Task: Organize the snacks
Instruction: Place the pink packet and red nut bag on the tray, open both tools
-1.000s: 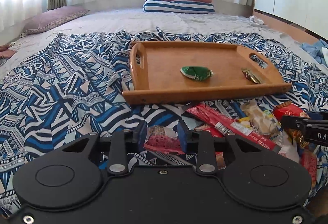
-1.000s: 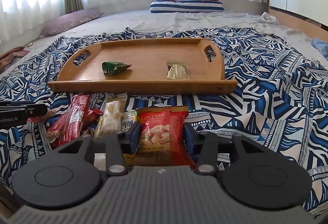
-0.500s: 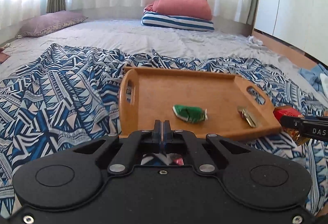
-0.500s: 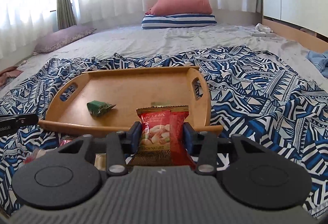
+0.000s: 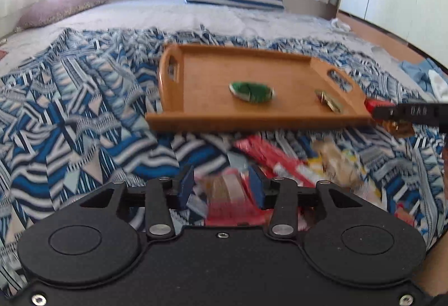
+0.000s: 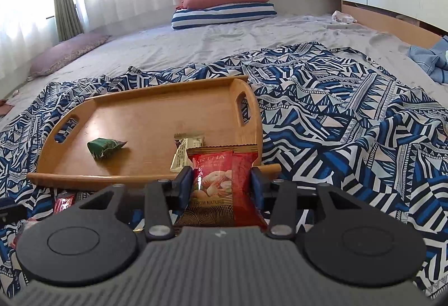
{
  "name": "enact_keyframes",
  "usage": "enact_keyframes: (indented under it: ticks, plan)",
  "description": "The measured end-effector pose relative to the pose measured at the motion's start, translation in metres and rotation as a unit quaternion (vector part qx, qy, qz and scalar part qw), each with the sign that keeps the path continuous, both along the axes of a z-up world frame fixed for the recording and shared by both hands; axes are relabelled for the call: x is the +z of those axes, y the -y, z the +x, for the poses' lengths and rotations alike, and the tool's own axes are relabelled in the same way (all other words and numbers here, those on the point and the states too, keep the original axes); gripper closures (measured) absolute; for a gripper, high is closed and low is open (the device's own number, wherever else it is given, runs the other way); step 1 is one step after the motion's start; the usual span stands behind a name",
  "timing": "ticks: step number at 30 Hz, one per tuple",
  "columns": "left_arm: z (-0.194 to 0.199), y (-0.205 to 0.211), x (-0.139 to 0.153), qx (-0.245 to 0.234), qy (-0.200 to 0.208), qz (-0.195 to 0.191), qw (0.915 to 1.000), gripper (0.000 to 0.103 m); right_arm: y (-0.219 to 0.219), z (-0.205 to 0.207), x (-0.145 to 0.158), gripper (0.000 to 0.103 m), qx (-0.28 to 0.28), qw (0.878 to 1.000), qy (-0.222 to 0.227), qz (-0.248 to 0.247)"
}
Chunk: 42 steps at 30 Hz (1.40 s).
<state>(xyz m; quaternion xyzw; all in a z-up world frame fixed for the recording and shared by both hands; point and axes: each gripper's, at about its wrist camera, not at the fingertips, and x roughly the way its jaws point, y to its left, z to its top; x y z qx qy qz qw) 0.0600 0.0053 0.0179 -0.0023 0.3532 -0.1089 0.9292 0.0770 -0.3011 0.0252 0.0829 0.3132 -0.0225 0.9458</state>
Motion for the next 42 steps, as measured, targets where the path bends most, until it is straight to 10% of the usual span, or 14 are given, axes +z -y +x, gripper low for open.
enact_keyframes:
  ticks: [3,21,42]
  plan:
    - [0.001,0.002,-0.014,0.008,-0.006,-0.006,0.9999,0.075,0.001,-0.002,-0.001,0.055,-0.003,1.000,0.000,0.004]
    - [0.071,0.017,0.046,0.042,0.037,-0.024,0.9981,0.077,0.011,0.034,0.008,0.055,0.010,1.000,0.004,0.023]
    - [0.150,0.046,-0.005,0.060,0.013,0.017,0.9980,0.077,-0.021,0.082,-0.024,0.055,0.035,0.994,-0.006,-0.100]
